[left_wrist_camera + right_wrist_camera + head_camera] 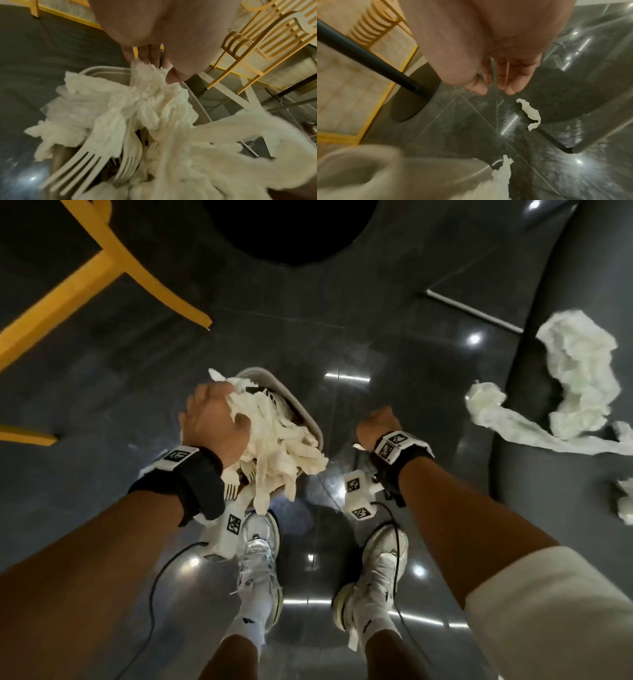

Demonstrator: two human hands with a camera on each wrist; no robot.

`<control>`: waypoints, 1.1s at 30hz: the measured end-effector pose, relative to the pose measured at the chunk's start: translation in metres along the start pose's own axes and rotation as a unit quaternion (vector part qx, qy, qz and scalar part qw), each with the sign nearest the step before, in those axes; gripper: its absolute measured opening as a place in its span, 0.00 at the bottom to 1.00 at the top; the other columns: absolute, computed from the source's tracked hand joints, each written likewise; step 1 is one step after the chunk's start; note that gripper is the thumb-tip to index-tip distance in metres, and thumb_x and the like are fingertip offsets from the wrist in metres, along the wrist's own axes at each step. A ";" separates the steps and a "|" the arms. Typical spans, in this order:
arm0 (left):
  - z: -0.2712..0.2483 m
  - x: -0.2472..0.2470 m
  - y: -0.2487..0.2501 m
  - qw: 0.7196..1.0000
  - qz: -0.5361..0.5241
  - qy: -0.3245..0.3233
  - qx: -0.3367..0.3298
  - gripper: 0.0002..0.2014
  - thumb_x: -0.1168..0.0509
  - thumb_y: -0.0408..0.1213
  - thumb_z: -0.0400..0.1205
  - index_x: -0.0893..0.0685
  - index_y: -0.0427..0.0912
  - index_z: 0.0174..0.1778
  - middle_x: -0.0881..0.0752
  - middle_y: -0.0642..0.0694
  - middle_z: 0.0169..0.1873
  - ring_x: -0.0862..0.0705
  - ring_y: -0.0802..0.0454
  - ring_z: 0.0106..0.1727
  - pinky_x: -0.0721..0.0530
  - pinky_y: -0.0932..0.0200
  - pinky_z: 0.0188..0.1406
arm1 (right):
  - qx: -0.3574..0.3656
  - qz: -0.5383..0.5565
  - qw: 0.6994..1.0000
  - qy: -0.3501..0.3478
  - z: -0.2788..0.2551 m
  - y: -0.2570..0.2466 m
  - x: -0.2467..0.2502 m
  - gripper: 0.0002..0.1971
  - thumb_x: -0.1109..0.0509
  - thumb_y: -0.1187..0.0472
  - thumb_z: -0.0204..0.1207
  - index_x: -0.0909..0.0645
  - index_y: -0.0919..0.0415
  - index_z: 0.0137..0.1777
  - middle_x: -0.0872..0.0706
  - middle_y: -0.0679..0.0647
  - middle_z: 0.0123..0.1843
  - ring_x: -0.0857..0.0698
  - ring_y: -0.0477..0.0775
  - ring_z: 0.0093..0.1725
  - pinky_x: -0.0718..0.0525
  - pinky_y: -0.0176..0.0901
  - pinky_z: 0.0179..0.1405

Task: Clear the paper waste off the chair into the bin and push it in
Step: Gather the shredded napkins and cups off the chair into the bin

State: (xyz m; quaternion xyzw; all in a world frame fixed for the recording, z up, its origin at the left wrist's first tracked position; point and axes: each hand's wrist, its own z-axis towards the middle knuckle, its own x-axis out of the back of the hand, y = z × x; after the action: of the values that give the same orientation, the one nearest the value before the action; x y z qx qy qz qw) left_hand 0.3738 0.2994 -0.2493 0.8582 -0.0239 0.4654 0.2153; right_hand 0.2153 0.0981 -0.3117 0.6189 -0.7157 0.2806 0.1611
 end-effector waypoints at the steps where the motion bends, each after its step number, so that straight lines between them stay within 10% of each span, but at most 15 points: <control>1: 0.006 -0.005 -0.007 1.000 -0.010 0.020 -0.003 0.25 0.33 0.34 0.77 0.23 0.46 0.73 0.25 0.40 0.73 0.29 0.35 0.75 0.35 0.39 0.77 | -0.017 -0.038 0.999 -0.016 0.021 -0.001 -0.008 0.25 0.35 0.59 0.80 0.29 0.64 0.77 0.25 0.63 0.76 0.23 0.66 0.74 0.23 0.49 0.69; 7: 0.034 -0.021 -0.058 0.988 0.144 0.060 0.017 0.14 0.37 0.46 0.82 0.18 0.48 0.62 0.21 0.37 0.63 0.25 0.32 0.66 0.32 0.37 0.68 | 0.044 -0.299 0.949 -0.087 0.093 0.027 -0.052 0.23 0.21 0.60 0.69 0.22 0.53 0.64 0.20 0.61 0.66 0.15 0.68 0.64 0.16 0.54 0.62; 11: 0.050 -0.027 -0.076 0.998 0.052 0.039 -0.019 0.09 0.43 0.43 0.83 0.28 0.50 0.37 0.20 0.39 0.46 0.20 0.34 0.52 0.21 0.44 0.50 | -0.073 -0.050 0.991 -0.103 0.112 0.038 -0.068 0.11 0.39 0.54 0.81 0.20 0.61 0.52 0.17 0.65 0.61 0.16 0.63 0.51 0.24 0.46 0.50; 13: 0.053 -0.028 -0.077 0.999 0.021 0.036 -0.020 0.08 0.43 0.40 0.84 0.28 0.49 0.39 0.24 0.42 0.45 0.22 0.37 0.52 0.23 0.47 0.50 | -0.108 0.007 0.989 -0.104 0.120 0.036 -0.076 0.15 0.44 0.51 0.79 0.20 0.61 0.49 0.15 0.65 0.58 0.17 0.63 0.50 0.23 0.50 0.56; 17: 0.052 -0.028 -0.068 0.999 -0.005 0.043 -0.006 0.06 0.42 0.38 0.86 0.23 0.49 0.44 0.26 0.44 0.47 0.25 0.44 0.48 0.28 0.52 0.48 | -0.097 0.038 0.991 -0.090 0.111 0.028 -0.073 0.21 0.41 0.55 0.85 0.23 0.62 0.73 0.21 0.64 0.73 0.19 0.64 0.68 0.20 0.47 0.55; 22: 0.052 -0.027 -0.068 0.999 -0.031 0.041 0.006 0.08 0.42 0.39 0.84 0.20 0.46 0.41 0.20 0.40 0.44 0.19 0.40 0.45 0.18 0.46 0.47 | -0.121 0.064 0.972 -0.190 0.082 0.030 -0.079 0.25 0.38 0.37 0.76 0.18 0.49 0.67 0.11 0.58 0.57 0.13 0.61 0.45 0.15 0.51 0.42; 26: 0.046 -0.027 -0.067 0.999 -0.031 0.031 0.028 0.08 0.40 0.40 0.85 0.18 0.44 0.46 0.21 0.39 0.46 0.20 0.38 0.48 0.20 0.47 0.50 | -0.074 0.077 0.964 -0.245 0.027 0.010 -0.070 0.23 0.42 0.56 0.88 0.29 0.68 0.78 0.21 0.63 0.71 0.23 0.52 0.41 0.21 0.45 0.49; 31: 0.037 -0.018 -0.074 0.996 -0.064 -0.011 0.061 0.09 0.40 0.45 0.85 0.18 0.46 0.48 0.15 0.35 0.47 0.14 0.34 0.45 0.14 0.41 0.47 | -0.059 0.080 0.963 -0.252 -0.004 0.002 -0.051 0.12 0.39 0.55 0.87 0.19 0.58 0.45 0.18 0.63 0.55 0.20 0.56 0.39 0.21 0.39 0.42; 33: 0.027 -0.012 -0.070 0.996 -0.050 -0.041 0.065 0.10 0.40 0.44 0.87 0.16 0.43 0.52 0.14 0.36 0.48 0.15 0.36 0.44 0.17 0.45 0.43 | -0.040 0.065 0.973 -0.216 -0.015 -0.006 -0.034 0.12 0.35 0.54 0.85 0.15 0.61 0.50 0.13 0.64 0.49 0.19 0.57 0.35 0.21 0.36 0.31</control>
State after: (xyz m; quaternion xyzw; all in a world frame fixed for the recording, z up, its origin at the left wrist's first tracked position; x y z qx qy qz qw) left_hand 0.4055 0.3506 -0.2961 0.8887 0.0402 0.4195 0.1807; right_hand 0.2257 0.1338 -0.3188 0.6100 -0.7830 0.1217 0.0088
